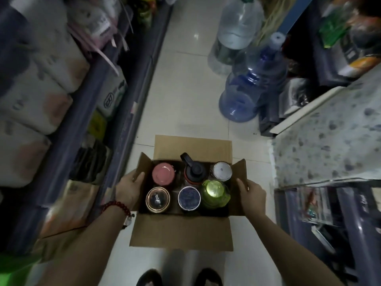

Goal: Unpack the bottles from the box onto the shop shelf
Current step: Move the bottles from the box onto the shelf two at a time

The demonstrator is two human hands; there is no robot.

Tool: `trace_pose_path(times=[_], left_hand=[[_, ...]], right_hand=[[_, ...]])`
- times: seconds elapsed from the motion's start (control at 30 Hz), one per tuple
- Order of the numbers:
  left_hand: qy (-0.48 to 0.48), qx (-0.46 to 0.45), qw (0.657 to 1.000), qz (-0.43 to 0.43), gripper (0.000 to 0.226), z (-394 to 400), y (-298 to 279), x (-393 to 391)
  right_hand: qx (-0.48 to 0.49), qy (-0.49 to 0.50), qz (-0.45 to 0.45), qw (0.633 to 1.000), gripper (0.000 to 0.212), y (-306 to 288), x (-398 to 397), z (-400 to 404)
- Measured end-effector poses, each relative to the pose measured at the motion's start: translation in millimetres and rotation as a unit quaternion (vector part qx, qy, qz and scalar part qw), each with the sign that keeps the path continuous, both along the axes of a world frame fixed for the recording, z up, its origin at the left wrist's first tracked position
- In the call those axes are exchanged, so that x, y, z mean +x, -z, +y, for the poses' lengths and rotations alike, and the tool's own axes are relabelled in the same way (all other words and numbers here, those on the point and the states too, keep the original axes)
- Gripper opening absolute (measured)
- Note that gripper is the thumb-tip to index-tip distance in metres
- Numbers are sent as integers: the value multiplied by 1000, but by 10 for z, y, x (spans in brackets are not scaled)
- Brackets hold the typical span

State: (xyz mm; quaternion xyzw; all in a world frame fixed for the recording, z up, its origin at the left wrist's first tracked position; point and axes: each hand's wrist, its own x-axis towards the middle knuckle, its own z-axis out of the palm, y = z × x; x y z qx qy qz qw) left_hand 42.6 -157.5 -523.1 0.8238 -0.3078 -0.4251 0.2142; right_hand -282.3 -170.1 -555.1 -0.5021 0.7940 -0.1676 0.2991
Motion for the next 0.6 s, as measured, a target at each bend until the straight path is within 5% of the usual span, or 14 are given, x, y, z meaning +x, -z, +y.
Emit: trace_pose_path(times=[0.33,0.6], left_hand=[[12,-10,1000,12,28,-201,1220,-12],[30,-21,999,25,35,-261,1672,-122]], right_hand=[[-18,12,13,1000,35,1136,-86,-164],[-29,21,23,999,36,1604,-210,-157]])
